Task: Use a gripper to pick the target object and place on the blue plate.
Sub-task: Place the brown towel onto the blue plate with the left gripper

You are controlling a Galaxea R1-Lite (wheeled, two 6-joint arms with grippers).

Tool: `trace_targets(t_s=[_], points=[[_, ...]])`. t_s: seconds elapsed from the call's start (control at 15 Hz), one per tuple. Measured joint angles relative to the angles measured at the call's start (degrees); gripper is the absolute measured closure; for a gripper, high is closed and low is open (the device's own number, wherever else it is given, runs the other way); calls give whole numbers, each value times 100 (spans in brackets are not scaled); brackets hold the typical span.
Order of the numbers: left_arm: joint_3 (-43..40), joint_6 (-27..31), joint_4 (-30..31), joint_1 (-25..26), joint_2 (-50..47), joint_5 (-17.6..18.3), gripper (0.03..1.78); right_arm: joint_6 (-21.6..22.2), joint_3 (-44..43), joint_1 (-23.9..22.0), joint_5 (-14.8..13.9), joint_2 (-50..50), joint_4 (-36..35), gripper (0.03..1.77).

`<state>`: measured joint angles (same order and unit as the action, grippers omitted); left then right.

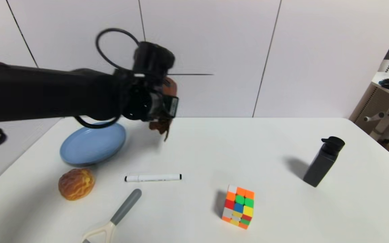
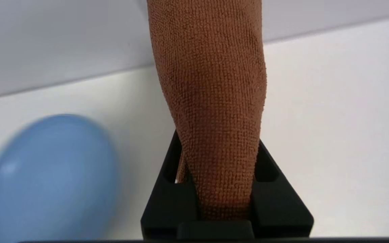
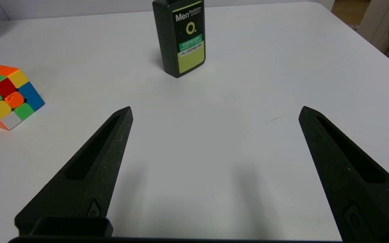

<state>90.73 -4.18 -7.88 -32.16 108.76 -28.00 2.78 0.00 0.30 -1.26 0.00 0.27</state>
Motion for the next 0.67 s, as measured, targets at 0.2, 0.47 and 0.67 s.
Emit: trace_targets(t_s=[0.2,0.47,0.67], points=[[-440,558,0,1190,-923,52,145,0,0,0,-1,0,-2,10],[-1218,668,5,2450,-1790,552,145,0,0,0,-6,0,-2,10],[-1601,639,17,2651,-1894,647,145,2,0,2,-1,0,0,10]])
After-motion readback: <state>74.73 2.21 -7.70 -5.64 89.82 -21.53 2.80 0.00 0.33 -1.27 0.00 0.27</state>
